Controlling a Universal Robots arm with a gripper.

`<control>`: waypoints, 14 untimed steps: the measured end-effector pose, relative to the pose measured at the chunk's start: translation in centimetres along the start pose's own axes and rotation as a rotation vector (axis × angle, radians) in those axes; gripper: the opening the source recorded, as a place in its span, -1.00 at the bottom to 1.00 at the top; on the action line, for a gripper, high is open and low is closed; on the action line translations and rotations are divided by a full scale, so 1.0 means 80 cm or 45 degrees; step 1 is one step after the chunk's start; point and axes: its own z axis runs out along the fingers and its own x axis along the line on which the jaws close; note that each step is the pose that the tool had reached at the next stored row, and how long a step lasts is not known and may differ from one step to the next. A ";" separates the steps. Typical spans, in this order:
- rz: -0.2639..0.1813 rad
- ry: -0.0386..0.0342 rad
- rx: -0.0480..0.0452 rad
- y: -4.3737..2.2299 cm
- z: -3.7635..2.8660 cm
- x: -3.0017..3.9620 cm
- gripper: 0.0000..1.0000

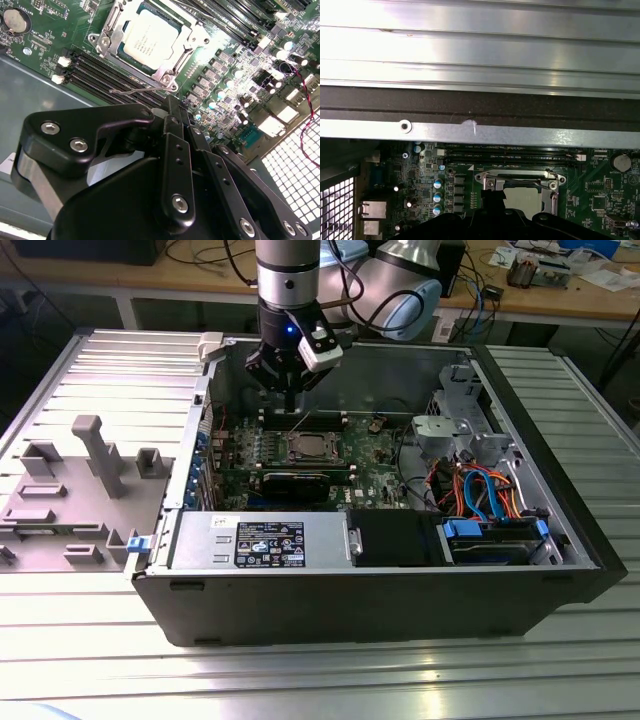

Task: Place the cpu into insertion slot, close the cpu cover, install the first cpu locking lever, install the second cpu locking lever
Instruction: 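Install the first cpu locking lever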

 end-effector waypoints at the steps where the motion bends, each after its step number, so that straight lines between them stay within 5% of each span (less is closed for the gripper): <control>1: 0.000 0.0000 0.000 0.0000 0.0000 0.0000 -0.79; 2: 0.000 0.0000 0.000 0.0000 0.0000 -0.0002 -0.79; 3: 0.002 -0.0080 -0.065 -0.0002 0.0007 -0.0002 -0.79; 14: 0.002 -0.0102 -0.065 -0.0010 0.0086 -0.0015 -0.79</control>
